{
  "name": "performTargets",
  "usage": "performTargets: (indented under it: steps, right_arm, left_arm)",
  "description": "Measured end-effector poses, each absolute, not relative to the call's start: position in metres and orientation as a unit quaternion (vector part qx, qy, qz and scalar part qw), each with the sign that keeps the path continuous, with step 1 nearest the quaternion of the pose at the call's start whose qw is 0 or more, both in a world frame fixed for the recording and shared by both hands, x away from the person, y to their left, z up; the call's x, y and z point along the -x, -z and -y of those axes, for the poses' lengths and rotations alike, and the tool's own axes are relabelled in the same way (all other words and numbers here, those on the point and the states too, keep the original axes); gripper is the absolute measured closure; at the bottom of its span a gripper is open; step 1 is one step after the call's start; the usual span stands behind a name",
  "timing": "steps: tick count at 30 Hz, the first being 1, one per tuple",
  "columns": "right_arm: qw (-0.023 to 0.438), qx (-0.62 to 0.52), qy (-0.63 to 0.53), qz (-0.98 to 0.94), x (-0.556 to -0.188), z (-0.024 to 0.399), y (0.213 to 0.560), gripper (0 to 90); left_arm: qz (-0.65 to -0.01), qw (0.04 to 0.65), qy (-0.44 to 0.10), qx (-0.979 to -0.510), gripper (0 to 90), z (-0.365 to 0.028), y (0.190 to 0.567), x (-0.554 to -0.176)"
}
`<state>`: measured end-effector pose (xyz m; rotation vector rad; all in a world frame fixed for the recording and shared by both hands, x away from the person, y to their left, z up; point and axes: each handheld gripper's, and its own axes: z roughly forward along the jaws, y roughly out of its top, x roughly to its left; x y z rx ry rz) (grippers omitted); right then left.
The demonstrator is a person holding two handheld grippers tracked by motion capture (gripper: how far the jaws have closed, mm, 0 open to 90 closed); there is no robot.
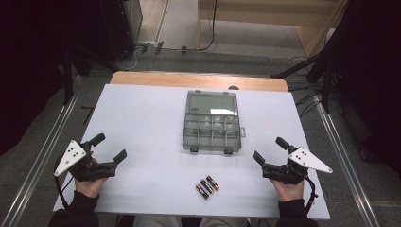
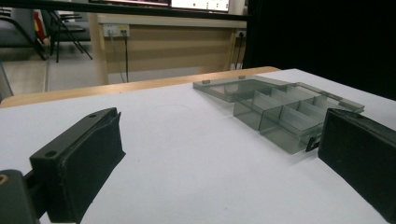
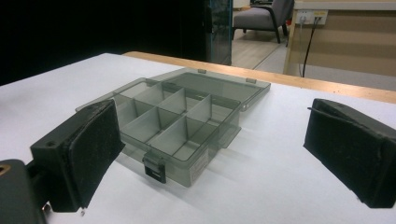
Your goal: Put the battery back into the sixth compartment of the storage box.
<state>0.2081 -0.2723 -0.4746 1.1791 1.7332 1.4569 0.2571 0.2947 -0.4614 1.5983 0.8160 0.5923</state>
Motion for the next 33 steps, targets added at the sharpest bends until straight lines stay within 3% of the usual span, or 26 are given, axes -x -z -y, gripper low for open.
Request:
performTargets:
  steps: [33]
  right_arm:
    - [0.266, -0.445, -0.540, -0.663, -0.2102, 0.2651, 0.4784, 4.3]
  left_arm:
    - [-0.363, 0.599, -0.255, -0.666, 0.0, -0.2996, 0.4598, -0.2543]
